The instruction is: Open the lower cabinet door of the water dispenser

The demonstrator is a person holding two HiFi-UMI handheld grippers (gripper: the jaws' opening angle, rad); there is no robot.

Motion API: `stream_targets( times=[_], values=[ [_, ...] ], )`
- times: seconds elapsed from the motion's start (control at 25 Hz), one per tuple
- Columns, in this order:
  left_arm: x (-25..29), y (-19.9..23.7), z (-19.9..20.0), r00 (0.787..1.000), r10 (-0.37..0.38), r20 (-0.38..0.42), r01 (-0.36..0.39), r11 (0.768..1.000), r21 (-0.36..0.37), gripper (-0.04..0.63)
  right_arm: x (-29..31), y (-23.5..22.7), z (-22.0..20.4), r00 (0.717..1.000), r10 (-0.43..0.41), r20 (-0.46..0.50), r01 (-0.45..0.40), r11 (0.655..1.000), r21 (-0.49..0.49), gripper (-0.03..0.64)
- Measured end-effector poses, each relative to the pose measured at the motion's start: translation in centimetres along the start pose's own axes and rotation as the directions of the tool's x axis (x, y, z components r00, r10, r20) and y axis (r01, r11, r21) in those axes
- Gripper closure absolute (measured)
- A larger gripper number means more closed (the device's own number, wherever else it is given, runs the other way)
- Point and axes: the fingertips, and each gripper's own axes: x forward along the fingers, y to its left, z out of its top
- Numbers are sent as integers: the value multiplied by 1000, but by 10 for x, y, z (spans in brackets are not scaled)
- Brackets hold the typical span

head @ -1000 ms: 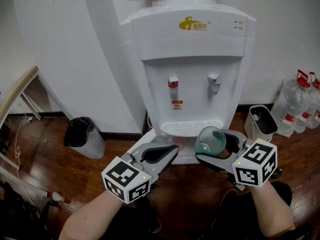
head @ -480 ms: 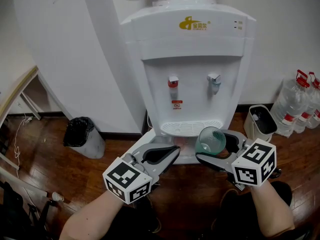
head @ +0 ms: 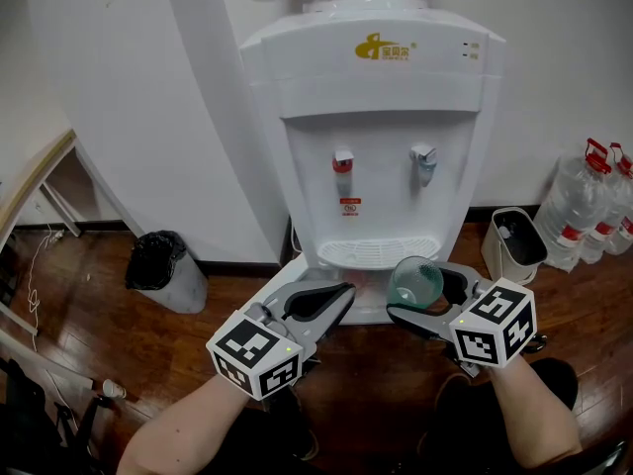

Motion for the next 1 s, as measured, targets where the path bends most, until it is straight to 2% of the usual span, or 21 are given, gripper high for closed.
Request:
stream_targets(
  times=[0.12,0.36,0.52,0.76,1.0],
  values=[
    [3,-2,0,1000,-14,8,14,1000,-19,470,5,-3,-10,1000,-16,-16,16,1000,18,236],
    [8,-15,-14,996,-74,-44,75,997,8,592,10,-5,-23,998,-56,-36,56,998,-1,236],
    [10,-17,-24,995,-78,-66,79,997,2,595,14,-9,-35,995,-92,-37,93,995,20,236],
    [7,-5,-57,989,-34,-143,38,999,27,595,32,-23,-68,982,-173,-74,176,983,44,236],
    [6,9,-74,985,14,-172,-16,1000,-10,595,46,-35,-80,970,-227,-86,231,972,49,236]
  ],
)
